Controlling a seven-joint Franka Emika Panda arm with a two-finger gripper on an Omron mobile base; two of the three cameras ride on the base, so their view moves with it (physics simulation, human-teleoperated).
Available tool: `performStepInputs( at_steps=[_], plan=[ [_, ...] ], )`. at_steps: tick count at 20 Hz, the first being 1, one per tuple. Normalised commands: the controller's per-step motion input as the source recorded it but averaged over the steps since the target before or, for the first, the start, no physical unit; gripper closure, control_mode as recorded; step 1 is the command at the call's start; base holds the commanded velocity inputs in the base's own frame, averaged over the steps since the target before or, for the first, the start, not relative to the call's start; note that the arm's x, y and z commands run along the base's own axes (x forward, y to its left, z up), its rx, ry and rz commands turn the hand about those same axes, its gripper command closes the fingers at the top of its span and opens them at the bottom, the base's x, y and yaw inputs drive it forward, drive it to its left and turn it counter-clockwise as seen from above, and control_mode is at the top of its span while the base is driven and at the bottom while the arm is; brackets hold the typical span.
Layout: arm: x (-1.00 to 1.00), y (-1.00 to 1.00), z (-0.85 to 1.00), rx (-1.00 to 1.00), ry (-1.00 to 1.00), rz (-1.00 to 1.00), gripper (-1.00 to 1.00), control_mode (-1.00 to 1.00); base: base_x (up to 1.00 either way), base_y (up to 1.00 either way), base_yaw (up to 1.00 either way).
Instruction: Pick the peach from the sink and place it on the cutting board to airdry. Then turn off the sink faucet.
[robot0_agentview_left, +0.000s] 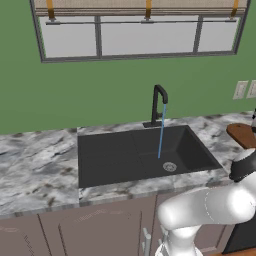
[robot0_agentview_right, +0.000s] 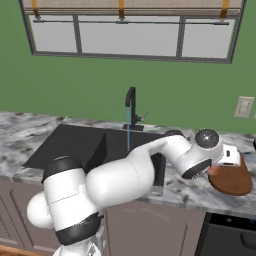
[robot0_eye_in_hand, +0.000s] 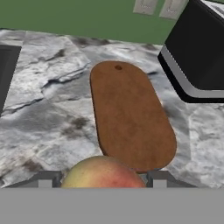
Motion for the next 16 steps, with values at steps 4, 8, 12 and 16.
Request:
performStepInputs(
  at_steps=[4, 8, 12, 16],
  plan=[
    [0.22, -0.16, -0.27, 0.00, 0.00, 0.05, 1.00, -1.00, 0.00, 0.00, 0.00],
    [0.11, -0.15, -0.01, 0.00, 0.00, 0.03, 1.00, -1.00, 0.00, 0.00, 0.00],
    [0.10, -0.11, 0.00, 0.00, 0.00, 0.01, 1.00, -1.00, 0.00, 0.00, 0.00],
    [0.05, -0.10, -0.12, 0.00, 0.01, 0.00, 1.00, -1.00, 0.00, 0.00, 0.00]
  ],
)
